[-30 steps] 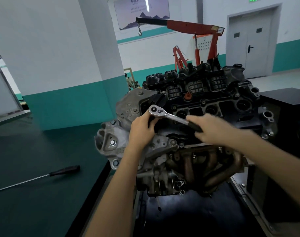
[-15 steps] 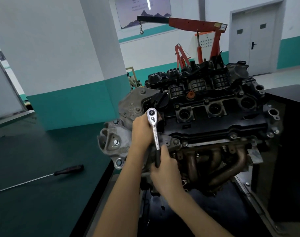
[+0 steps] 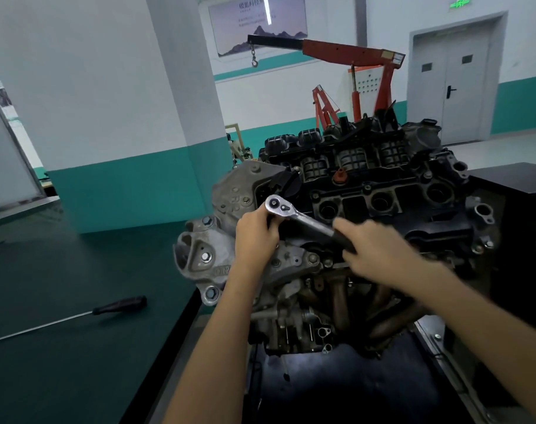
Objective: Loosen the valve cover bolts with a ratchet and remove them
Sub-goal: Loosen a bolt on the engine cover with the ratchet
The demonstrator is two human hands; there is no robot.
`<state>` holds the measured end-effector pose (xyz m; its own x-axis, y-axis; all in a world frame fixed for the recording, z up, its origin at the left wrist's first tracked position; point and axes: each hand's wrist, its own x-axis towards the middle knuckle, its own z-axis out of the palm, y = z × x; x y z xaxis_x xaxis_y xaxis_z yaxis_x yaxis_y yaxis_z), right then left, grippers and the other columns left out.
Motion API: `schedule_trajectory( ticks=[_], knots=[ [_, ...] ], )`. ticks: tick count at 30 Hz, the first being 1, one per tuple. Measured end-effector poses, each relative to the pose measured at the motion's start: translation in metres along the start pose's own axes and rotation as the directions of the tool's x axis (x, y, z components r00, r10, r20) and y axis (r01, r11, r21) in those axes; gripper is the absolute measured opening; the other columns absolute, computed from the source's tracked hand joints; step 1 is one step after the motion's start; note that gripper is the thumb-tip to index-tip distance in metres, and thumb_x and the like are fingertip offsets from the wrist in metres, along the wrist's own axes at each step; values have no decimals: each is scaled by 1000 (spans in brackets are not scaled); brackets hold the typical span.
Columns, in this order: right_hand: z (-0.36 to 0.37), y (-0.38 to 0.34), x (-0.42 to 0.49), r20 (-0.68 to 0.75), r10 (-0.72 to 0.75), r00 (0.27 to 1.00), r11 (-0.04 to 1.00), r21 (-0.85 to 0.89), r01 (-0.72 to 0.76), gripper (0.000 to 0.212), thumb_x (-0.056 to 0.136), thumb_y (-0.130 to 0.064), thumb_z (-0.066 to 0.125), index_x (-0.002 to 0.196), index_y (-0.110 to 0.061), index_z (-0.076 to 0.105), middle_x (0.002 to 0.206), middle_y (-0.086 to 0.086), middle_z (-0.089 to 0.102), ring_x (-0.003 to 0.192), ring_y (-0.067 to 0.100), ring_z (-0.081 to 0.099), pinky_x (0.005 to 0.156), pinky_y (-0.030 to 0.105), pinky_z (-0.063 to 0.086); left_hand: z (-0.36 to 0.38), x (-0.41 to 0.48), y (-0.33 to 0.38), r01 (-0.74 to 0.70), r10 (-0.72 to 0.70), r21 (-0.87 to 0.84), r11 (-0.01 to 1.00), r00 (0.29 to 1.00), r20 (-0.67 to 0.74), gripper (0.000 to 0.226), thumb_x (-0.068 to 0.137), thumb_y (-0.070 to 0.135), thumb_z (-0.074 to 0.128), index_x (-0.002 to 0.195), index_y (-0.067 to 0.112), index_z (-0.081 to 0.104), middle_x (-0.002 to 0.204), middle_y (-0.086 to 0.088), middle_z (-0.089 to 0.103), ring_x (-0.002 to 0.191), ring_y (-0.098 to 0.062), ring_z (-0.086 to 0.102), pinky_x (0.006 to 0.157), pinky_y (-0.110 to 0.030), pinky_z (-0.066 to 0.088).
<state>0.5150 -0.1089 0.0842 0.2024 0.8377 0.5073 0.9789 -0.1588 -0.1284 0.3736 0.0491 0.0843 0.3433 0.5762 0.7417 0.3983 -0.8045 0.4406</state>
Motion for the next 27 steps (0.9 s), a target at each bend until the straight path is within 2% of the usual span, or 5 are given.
schedule_trajectory(
  ticks=[3,9,16,21,27],
  knots=[
    [41,-53,-34,76,173,982,848,495,-187,25,83,-13,59,98,-23,42,66,0,50,61,26,56,53,31,42,3,1,-3,-3,3,35,999,1000,-1,14,89,4,56,75,1,57,67,-17,64,65,-38,57,61,-41,42],
    [80,-130,-29,81,349,934,635,713,-299,46,84,-9,51,129,-12,40,92,22,63,84,39,62,71,43,51,3,4,-8,13,-12,-29,999,999,49,13,88,8,61,78,17,65,78,-2,71,75,-20,65,71,-33,50],
    [9,-13,-8,172,-13,985,909,413,-60,29,80,-2,61,106,-13,54,66,-2,52,53,7,48,54,25,42,-5,1,-4,-86,106,-151,985,986,130,24,92,6,52,108,18,66,87,-4,72,79,-24,64,72,-36,46],
    [-16,20,20,114,-99,989,991,-78,108,36,86,-18,61,120,-24,48,73,-7,44,71,25,57,63,31,39,-3,-2,-1,-10,15,-109,994,999,48,11,92,4,58,92,4,69,70,-5,66,63,-19,54,59,-24,30],
    [61,-69,-36,51,220,974,754,624,-203,26,81,-9,59,101,-20,45,66,6,55,62,31,58,57,40,49,1,0,-3,3,-1,-64,998,999,36,12,87,1,56,76,6,58,70,-12,67,65,-28,59,62,-37,43]
  ],
)
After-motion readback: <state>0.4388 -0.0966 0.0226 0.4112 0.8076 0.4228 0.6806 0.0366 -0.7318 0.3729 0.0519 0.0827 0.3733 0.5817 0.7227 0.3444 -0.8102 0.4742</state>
